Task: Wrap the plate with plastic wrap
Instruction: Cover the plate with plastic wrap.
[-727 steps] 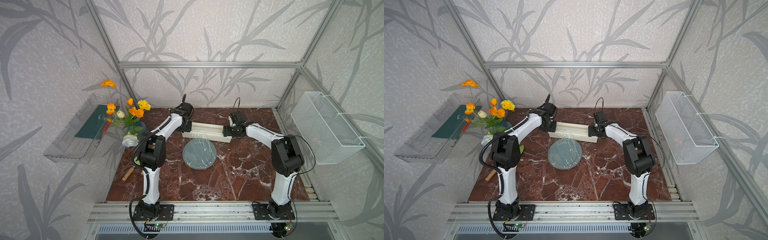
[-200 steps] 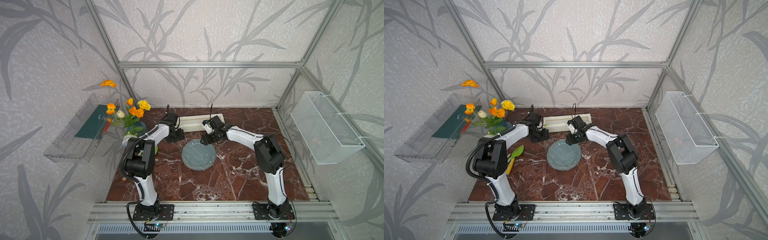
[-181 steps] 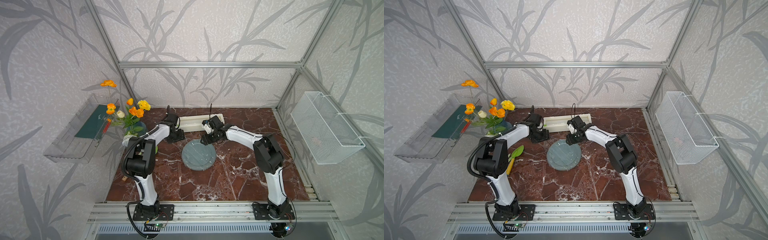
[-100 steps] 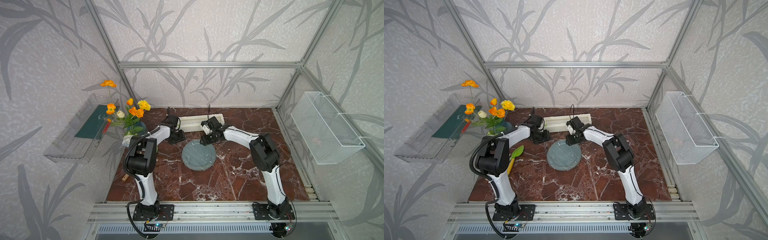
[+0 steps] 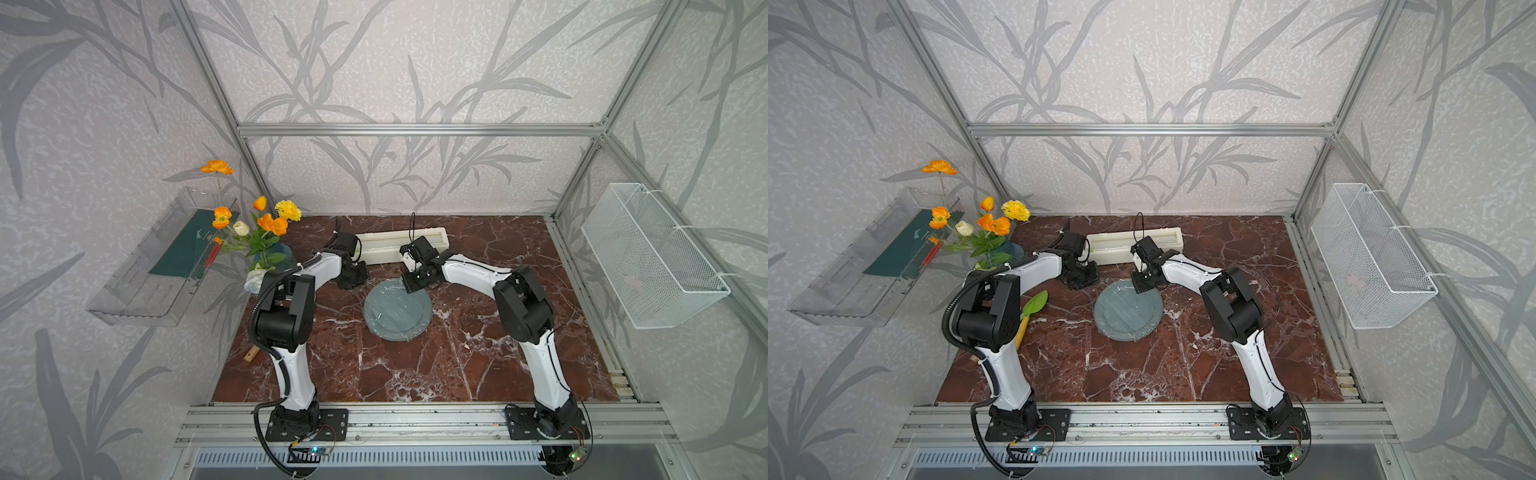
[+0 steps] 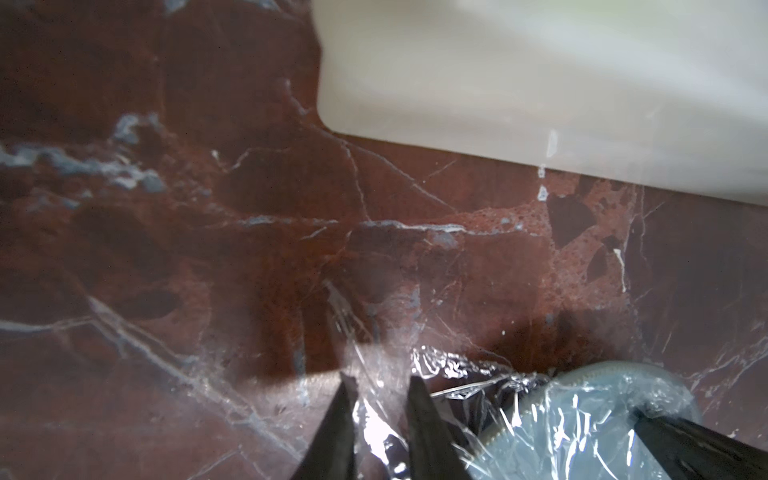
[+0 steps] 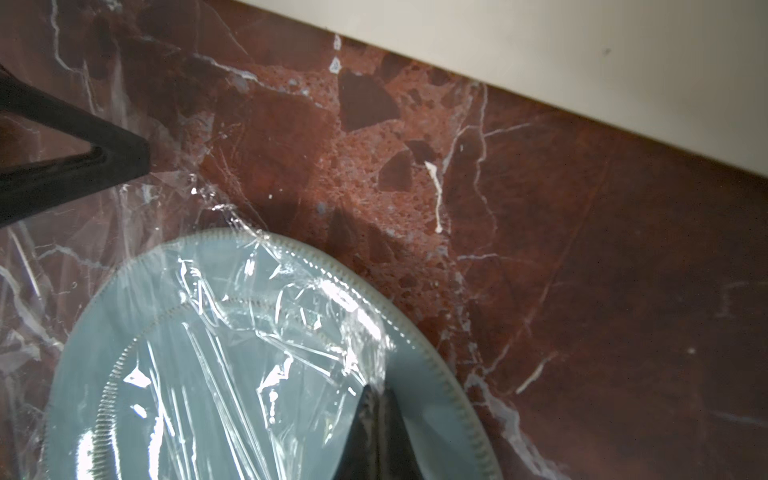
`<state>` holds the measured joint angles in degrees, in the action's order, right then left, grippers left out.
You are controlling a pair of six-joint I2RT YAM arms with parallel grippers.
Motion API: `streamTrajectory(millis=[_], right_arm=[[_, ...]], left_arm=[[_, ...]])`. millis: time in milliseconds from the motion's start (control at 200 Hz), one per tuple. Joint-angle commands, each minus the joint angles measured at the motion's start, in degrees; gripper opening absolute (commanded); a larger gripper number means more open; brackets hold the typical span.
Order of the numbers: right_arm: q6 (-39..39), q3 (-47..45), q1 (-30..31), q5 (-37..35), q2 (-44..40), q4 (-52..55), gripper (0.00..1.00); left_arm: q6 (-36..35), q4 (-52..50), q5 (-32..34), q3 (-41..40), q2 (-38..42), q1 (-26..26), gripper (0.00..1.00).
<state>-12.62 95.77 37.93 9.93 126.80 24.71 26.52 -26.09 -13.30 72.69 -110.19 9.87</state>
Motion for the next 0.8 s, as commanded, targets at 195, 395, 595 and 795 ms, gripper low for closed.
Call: streamTrajectory(millis=[195,395,595,795], right_arm=[[2.2,-3.8,-0.6,-10.2,-7.0,-1.4,0.0],[1.7,-5.3,-1.6,-12.5,-7.2,-1.3,0.0],[1.2,-5.0,-2.8,-13.0,-5.7,-0.8,0.0],[1.1,-3.4,-3.3,-14.1,-3.9,0.5,0.0]], left_arm=[[-1.1,-0.4,5.1,2.3,0.1,2.4,0.06],[-1.7,-1.5,6.4,4.8,-1.4,3.6,0.06],[-2.1,-3.0,7.2,7.2,-4.1,3.7,0.06],[-2.6,-4.9,9.1,8.8,-5.7,3.8,0.05]])
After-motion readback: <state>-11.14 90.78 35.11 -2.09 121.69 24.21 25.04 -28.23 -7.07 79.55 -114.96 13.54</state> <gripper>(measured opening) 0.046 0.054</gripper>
